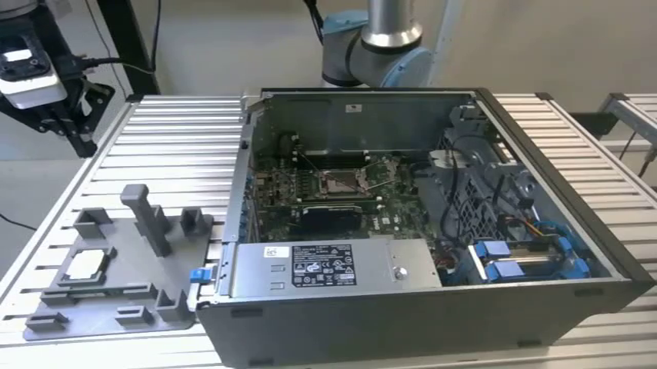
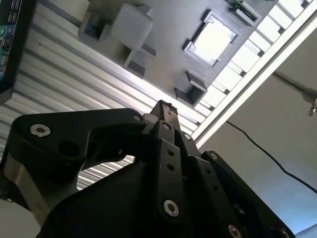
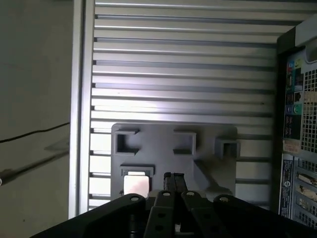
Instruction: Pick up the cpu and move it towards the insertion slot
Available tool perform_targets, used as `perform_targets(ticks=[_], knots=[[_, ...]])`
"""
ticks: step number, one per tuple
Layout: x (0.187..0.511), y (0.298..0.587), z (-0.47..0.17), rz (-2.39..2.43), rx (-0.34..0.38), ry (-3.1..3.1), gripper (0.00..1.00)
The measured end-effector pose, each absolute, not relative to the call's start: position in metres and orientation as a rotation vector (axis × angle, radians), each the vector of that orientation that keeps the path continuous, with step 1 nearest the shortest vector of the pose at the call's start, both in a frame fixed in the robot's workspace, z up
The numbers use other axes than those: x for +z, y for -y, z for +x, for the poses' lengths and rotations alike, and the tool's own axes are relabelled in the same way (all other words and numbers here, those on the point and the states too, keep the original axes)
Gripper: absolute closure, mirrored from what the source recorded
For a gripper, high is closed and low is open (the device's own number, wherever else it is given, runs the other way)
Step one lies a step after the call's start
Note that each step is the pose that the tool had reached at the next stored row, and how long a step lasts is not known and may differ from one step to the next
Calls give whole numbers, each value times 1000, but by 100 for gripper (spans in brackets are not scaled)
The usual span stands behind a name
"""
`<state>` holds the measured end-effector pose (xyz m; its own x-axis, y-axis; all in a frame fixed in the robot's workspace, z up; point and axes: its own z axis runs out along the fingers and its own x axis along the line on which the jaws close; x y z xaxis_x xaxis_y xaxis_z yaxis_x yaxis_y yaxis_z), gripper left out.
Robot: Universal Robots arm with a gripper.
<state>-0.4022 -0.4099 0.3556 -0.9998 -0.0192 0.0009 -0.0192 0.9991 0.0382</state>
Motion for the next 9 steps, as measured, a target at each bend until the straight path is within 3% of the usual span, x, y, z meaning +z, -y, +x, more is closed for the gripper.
perform_targets(ticks=[9], knots=[[353, 418, -427, 30, -60, 3140, 100]])
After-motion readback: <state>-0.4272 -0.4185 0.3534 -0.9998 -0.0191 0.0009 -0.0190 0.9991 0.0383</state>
